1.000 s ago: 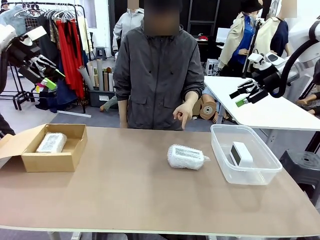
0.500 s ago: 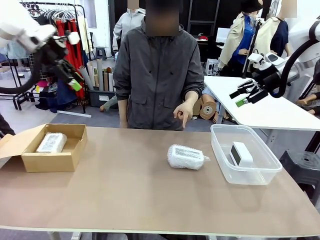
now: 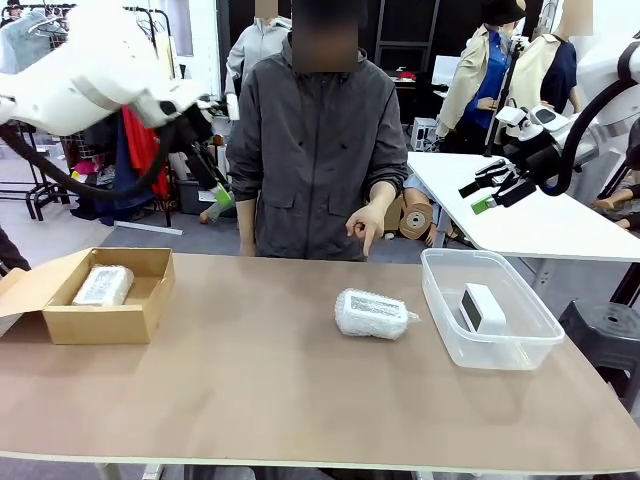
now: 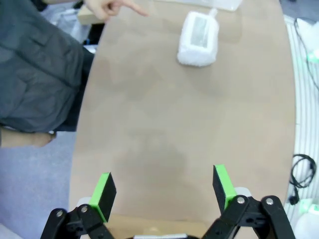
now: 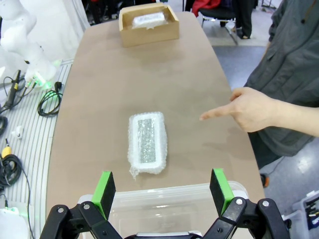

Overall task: Separate and place wrapped and unwrapped clocks.
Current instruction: Pick up the Digital clock indicated by the person.

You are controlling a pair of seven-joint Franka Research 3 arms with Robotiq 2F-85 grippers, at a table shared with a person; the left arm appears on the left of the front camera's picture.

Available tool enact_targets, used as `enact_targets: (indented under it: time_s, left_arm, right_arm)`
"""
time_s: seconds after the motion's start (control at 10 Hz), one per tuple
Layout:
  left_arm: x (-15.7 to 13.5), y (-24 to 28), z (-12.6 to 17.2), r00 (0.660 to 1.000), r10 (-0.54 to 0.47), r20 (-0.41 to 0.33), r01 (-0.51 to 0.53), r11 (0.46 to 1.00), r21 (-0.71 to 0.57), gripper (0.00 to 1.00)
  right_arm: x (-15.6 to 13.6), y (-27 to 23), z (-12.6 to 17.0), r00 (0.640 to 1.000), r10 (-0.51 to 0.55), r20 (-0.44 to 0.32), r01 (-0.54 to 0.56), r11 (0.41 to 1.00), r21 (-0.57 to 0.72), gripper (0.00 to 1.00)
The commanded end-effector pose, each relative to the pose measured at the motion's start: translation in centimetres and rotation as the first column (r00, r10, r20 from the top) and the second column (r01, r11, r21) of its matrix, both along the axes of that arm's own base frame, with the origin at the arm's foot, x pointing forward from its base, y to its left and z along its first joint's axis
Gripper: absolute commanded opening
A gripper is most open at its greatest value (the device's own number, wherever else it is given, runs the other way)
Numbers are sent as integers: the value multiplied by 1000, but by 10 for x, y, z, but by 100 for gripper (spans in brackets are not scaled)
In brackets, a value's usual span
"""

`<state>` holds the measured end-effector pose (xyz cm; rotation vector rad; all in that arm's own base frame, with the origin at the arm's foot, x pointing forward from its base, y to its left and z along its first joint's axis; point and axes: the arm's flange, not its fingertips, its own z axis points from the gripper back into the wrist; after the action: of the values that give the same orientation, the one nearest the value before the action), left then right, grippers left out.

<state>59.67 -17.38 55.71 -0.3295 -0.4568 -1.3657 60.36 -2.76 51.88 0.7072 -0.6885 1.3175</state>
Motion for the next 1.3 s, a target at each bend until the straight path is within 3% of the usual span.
enact_targets:
  time_s: [0.0, 0.2, 0.3, 0.9, 1.2]
  left_arm:
    - [18, -21, -4, 1000, -14, -26, 16, 996, 88, 100]
    - [21, -33, -8, 996, -93, -1, 92, 992, 90, 100]
    - [9, -31, -18, 999, -46, -19, 47, 996, 70, 100]
    - [9, -31, -18, 999, -46, -19, 47, 996, 70, 100]
    - [26, -57, -26, 999, -6, -51, 9, 998, 59, 100]
  right_arm:
    - [0, 1, 0, 1000, -11, 10, 11, 1000, -6, 100]
    - [0, 1, 0, 1000, -11, 10, 11, 1000, -6, 100]
    - [0, 1, 0, 1000, -11, 10, 11, 1000, -6, 100]
    - [0, 1, 0, 1000, -11, 10, 11, 1000, -6, 100]
    - [0, 1, 0, 1000, -11, 10, 11, 1000, -6, 100]
